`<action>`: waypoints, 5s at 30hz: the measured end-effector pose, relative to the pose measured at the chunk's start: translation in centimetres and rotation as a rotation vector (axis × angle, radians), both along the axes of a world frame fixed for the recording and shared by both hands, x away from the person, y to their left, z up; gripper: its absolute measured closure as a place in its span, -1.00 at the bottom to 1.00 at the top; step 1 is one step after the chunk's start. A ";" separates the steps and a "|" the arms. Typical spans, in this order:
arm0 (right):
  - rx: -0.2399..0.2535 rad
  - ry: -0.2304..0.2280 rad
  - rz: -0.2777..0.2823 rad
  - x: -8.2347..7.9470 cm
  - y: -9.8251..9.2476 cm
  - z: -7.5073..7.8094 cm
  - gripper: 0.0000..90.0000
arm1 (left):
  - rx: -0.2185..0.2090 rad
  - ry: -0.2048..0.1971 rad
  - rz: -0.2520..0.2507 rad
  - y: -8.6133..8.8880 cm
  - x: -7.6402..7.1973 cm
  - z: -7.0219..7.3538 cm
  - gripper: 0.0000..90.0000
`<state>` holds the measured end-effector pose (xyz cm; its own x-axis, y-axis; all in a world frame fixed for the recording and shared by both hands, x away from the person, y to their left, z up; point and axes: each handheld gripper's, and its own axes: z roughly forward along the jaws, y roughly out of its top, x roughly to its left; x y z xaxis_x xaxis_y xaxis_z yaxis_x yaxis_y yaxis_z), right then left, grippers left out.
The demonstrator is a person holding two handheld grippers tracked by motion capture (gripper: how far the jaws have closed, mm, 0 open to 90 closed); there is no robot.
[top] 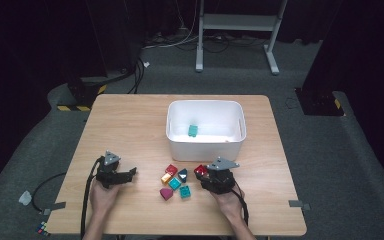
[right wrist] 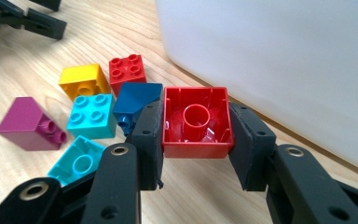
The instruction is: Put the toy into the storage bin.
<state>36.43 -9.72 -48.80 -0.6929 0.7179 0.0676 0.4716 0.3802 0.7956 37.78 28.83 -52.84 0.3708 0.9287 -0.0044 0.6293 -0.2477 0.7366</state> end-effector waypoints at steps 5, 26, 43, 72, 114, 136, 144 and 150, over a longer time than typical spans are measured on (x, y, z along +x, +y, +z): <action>0.039 0.008 0.001 0.1 -1.0 0.3 0.31 | 0.001 0.000 -0.002 0.0 0.0 0.0 -0.62; 0.104 0.008 0.040 0.3 -1.3 3.2 0.31 | 0.002 0.001 -0.001 0.0 0.0 0.0 -0.63; 0.109 -0.012 0.051 0.8 -1.9 6.4 0.31 | -0.001 0.001 -0.001 0.0 0.0 0.0 -0.63; 0.163 -0.035 -0.018 4.8 -4.1 12.8 0.31 | 0.001 -0.001 0.001 0.0 0.0 0.0 -0.60; 0.057 0.013 -0.181 12.9 -2.3 10.1 0.31 | -0.003 -0.002 0.004 0.0 0.0 0.0 -0.59; 0.059 -0.029 -0.183 12.3 -2.3 10.4 -0.10 | -0.001 -0.002 0.005 0.0 0.0 0.0 -0.59; 0.122 -0.092 -0.144 10.1 -2.8 11.7 -0.12 | -0.003 -0.003 0.006 0.0 0.0 0.0 -0.59; 0.154 -0.123 -0.120 8.1 -3.5 11.7 -0.12 | -0.003 -0.003 0.007 0.0 0.0 0.0 -0.59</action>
